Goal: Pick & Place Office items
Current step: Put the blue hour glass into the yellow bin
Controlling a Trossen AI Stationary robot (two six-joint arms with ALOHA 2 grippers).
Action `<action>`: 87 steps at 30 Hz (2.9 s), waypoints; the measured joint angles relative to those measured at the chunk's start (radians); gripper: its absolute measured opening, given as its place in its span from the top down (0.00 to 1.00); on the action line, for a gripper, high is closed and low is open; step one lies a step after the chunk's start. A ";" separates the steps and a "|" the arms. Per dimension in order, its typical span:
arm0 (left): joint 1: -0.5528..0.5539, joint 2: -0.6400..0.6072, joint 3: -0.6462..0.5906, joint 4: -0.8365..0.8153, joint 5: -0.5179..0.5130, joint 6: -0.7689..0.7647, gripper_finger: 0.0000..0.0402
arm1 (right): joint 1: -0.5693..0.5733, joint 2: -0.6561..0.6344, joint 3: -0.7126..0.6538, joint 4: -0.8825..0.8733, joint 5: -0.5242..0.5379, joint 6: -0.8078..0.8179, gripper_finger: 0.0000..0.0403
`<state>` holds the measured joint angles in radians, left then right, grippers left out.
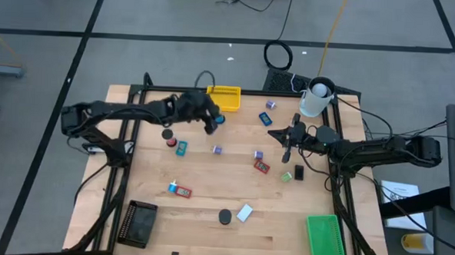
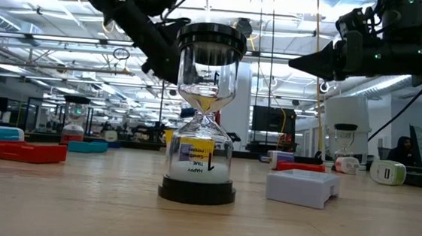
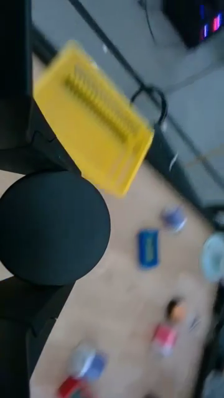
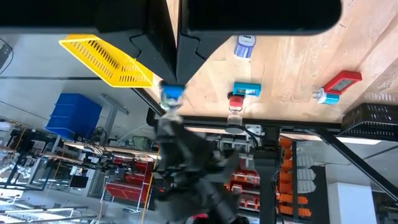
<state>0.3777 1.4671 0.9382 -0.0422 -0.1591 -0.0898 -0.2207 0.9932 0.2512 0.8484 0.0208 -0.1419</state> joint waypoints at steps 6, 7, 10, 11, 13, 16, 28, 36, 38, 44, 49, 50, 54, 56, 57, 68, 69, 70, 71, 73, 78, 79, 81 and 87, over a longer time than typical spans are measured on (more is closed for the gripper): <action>0.111 0.014 0.036 0.007 0.029 -0.018 0.47 | 0.000 0.000 0.000 0.000 0.000 -0.001 0.99; 0.125 0.023 0.053 0.005 0.029 -0.015 0.47 | 0.000 0.000 0.000 0.000 0.000 -0.001 0.99; 0.161 0.053 0.125 -0.043 0.036 0.009 0.46 | 0.000 0.000 0.000 0.001 0.000 -0.001 0.99; 0.169 0.066 0.153 -0.057 0.036 0.010 0.46 | 0.000 0.000 0.000 0.001 0.000 -0.001 0.99; 0.180 0.090 0.198 -0.102 0.041 0.012 0.47 | 0.000 0.000 0.000 0.001 0.000 -0.001 0.99; 0.182 0.132 0.217 -0.132 0.045 0.029 0.47 | 0.000 0.000 0.000 0.001 0.000 -0.001 0.99; 0.209 0.290 0.201 0.027 -0.034 0.063 0.47 | 0.000 0.000 0.000 -0.007 0.000 -0.001 0.99; 0.239 0.354 0.201 0.092 -0.047 0.061 0.44 | 0.000 0.000 0.000 -0.007 0.000 -0.001 0.99; 0.243 0.363 0.201 0.089 -0.059 0.061 0.44 | 0.000 0.000 0.000 -0.007 0.000 -0.001 0.99; 0.254 0.361 0.201 0.089 -0.058 0.058 0.47 | 0.000 0.000 0.000 -0.007 0.000 -0.001 0.99; 0.257 0.373 0.201 0.086 -0.053 0.042 0.44 | 0.000 0.000 0.000 -0.007 0.000 -0.001 0.99; 0.257 0.376 0.200 0.078 -0.051 0.038 0.43 | 0.000 0.000 0.000 -0.007 0.000 -0.001 0.99; 0.257 0.389 0.202 0.104 -0.050 0.036 0.46 | 0.000 0.000 0.000 -0.007 -0.001 -0.001 0.99; 0.257 0.391 0.201 0.101 -0.051 0.034 0.47 | 0.000 0.000 0.000 -0.007 -0.003 -0.001 0.99; 0.257 0.391 0.201 0.103 -0.051 0.035 0.47 | 0.000 0.000 0.000 -0.007 -0.005 -0.001 0.99; 0.255 0.391 0.201 0.086 -0.049 0.032 0.21 | 0.000 0.000 0.000 -0.007 -0.025 -0.001 0.99; 0.255 0.391 0.201 0.085 -0.050 0.032 0.20 | 0.000 0.000 0.000 -0.007 -0.025 -0.001 0.99; 0.255 0.391 0.201 0.081 -0.049 0.032 0.19 | 0.000 0.000 0.000 -0.006 -0.025 -0.001 0.99; 0.255 0.391 0.201 0.078 -0.050 0.032 0.19 | 0.000 0.000 0.000 -0.006 -0.025 -0.001 0.99; 0.255 0.392 0.201 0.075 -0.054 0.034 0.20 | 0.000 0.000 0.000 -0.006 -0.025 -0.001 0.99; 0.255 0.381 0.205 0.074 -0.067 0.046 0.25 | 0.000 0.000 0.000 -0.006 -0.024 -0.001 0.99; 0.256 0.374 0.209 0.067 -0.067 0.054 0.26 | 0.000 0.000 0.000 -0.006 -0.024 -0.001 0.99; 0.252 0.362 0.211 0.077 -0.070 0.074 0.28 | 0.000 0.000 0.000 -0.002 -0.024 -0.002 0.99; 0.250 0.334 0.213 0.071 -0.071 0.088 0.29 | 0.000 0.000 0.000 -0.001 -0.025 -0.001 0.99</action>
<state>0.6279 1.8006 1.1509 0.0286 -0.2298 -0.0021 -0.2207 0.9932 0.2513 0.8478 -0.0038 -0.1431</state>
